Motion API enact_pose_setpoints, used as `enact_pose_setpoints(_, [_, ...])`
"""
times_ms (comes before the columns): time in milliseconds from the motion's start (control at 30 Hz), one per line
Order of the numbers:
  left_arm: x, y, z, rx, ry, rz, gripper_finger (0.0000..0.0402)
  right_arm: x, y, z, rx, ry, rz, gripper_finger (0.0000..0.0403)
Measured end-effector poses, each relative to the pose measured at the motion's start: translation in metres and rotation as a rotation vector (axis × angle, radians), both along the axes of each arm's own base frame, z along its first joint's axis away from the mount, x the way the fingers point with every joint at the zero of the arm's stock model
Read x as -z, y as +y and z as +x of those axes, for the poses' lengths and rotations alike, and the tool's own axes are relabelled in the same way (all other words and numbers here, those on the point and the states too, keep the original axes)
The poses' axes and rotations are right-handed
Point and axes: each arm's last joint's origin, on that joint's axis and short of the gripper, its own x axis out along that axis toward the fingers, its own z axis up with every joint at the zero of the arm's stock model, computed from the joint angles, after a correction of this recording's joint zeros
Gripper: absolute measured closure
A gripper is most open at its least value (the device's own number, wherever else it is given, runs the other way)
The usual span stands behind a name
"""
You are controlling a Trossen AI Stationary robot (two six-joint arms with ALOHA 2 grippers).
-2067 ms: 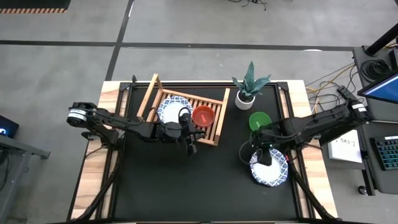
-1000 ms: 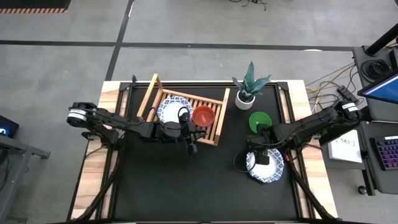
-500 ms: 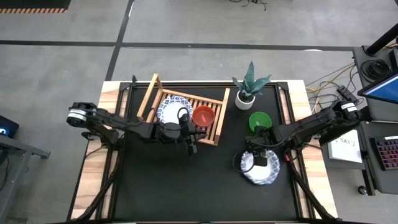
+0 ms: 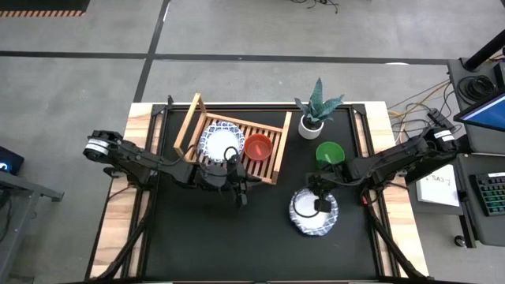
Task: Place and stack bowls onto a shelf
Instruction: Stack the white patterned bowl on the white patterned bowl on the shelf
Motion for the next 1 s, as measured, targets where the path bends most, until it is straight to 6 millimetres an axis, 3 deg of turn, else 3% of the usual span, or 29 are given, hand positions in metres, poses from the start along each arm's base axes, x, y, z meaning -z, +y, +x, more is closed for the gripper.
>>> enact_pose_setpoints(233, [0.0, -0.007, -0.001, 0.014, -0.006, -0.092, 0.0361, -0.009, 0.003, 0.022, -0.043, -0.239, -0.067, 0.039])
enact_pose_setpoints(400, [0.002, -0.012, -0.001, 0.069, 0.005, -0.167, 0.0332, -0.013, 0.003, 0.032, -0.042, -0.35, -0.16, 0.039])
enact_pose_setpoints(733, [0.018, -0.015, 0.008, -0.063, 0.016, -0.249, 0.0237, 0.003, 0.006, 0.049, -0.06, -0.375, -0.242, 0.039])
enact_pose_setpoints(1000, [0.04, -0.016, 0.021, -0.156, 0.054, -0.312, 0.0223, 0.019, 0.015, 0.061, -0.093, -0.346, -0.296, 0.039])
